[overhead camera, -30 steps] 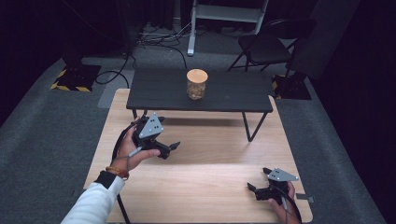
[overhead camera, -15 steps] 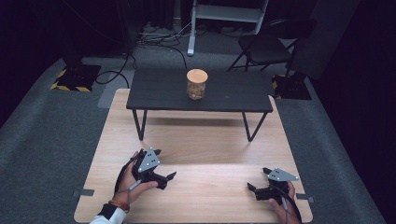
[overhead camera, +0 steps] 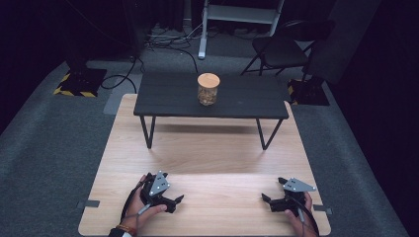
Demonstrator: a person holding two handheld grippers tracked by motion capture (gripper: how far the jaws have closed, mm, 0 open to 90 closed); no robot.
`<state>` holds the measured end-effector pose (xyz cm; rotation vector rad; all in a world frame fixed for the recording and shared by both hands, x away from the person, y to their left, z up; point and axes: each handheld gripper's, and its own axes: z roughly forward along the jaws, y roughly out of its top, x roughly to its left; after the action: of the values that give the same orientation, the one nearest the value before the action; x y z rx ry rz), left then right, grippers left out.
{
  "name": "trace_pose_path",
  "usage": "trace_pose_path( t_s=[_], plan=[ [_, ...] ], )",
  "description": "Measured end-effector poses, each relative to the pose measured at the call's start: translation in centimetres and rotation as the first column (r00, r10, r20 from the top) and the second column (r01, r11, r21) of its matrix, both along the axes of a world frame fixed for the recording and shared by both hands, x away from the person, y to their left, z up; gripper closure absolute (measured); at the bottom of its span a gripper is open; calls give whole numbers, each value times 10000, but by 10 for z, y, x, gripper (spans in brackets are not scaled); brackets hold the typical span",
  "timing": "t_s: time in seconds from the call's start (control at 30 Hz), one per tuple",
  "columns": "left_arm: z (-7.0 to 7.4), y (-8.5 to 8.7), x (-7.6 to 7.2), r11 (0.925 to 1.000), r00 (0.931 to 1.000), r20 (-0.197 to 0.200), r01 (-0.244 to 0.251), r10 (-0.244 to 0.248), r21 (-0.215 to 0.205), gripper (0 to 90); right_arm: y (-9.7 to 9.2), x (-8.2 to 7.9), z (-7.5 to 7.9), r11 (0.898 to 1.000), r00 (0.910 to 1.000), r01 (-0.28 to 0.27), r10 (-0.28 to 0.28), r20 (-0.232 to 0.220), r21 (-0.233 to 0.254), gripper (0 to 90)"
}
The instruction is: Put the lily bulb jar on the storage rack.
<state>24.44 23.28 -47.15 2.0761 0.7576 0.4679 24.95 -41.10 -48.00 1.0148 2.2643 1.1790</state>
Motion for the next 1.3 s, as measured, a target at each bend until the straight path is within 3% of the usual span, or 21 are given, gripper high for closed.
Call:
trace_pose_path(
  t_s=[0.27,0.4,0.5,1.3],
  plan=[
    [-6,-1,2,10000,9997,-260,-32,33,64,14,0,0,0,10000,10000,1,-1,-1,0,0],
    [-12,6,2,9994,9992,-380,-151,139,-314,11,0,0,0,10000,10000,1,-1,-2,0,0],
    [-16,7,0,9990,9997,-230,-114,104,-438,5,0,0,0,10000,10000,3,-3,-3,0,0],
    [-16,7,0,9989,9996,-233,-144,133,-444,5,0,0,0,10000,10000,4,-4,-3,-1,0]
  ],
)
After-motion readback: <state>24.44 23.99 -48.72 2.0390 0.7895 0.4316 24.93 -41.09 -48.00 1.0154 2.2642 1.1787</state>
